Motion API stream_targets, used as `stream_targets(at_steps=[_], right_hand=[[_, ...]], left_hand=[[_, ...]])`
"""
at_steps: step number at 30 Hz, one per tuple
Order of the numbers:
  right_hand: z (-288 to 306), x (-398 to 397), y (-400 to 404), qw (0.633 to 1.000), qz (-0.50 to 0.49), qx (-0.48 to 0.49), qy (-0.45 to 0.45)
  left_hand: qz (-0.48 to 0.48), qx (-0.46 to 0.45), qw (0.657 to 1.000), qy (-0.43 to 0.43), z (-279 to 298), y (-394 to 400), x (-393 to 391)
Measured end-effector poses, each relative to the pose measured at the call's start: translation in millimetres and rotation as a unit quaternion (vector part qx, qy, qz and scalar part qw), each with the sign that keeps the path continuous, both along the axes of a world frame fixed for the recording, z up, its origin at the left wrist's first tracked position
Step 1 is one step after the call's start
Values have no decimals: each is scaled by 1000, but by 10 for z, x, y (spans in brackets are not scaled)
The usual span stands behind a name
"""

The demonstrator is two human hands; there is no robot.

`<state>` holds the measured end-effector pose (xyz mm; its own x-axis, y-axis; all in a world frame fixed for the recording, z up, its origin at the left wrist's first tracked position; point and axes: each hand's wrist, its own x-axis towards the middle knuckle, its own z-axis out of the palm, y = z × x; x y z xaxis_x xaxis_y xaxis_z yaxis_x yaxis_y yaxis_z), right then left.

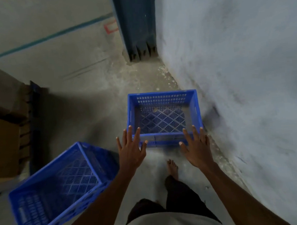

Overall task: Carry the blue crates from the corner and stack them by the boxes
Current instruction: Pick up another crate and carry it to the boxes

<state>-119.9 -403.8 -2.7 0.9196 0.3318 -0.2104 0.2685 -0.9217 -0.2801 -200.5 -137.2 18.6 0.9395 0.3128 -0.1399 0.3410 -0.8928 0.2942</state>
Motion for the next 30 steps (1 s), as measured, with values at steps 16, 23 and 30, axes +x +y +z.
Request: stream_targets(at_steps=[16, 23, 30], right_hand=[[-2043, 2570, 4, 972, -162, -39, 163], [-2605, 2943, 69, 907, -376, 100, 164], [-2683, 3265, -180, 757, -492, 313, 295]], left_hand=[[62, 9, 986, 155, -2286, 1370, 2109], [342, -257, 895, 123, -3012, 1659, 2578], [396, -360, 842, 65, -3012, 1668, 2705]])
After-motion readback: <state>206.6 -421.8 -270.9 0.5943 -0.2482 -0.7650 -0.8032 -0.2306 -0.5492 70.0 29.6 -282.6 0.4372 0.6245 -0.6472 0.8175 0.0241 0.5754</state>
